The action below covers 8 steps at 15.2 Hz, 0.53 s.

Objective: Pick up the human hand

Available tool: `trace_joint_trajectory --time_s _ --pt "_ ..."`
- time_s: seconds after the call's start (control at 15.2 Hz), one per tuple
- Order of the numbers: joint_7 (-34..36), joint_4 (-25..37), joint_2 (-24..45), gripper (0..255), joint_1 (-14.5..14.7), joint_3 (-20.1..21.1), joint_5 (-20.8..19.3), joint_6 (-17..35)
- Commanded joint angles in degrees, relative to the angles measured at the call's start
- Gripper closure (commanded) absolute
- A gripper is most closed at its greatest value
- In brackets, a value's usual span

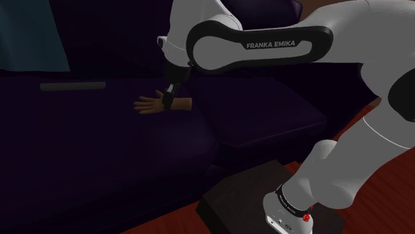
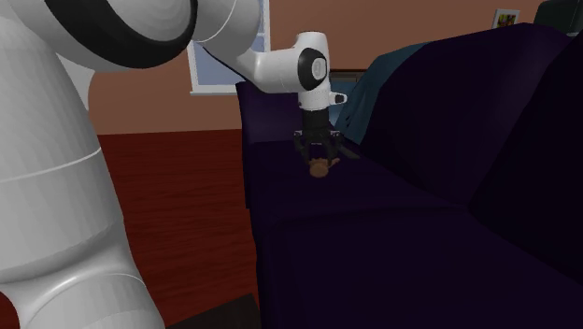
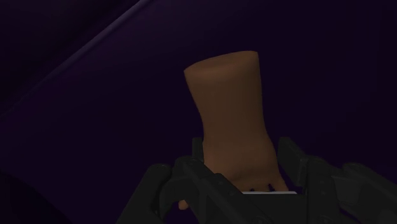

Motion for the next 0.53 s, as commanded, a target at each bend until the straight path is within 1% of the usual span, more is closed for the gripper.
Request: trace_joint_trajectory --time_s 0.0,0.33,0.46 --pt "-0.18 1.26 -0.24 255 -0.03 -0.04 0.10 -1.49" --pt "-0.41 4.80 -0.51 255 -0.04 -0.06 0.25 -5.29" --pt "-0.42 4.91 -0.52 255 -0.04 -0.06 0.25 -5.41"
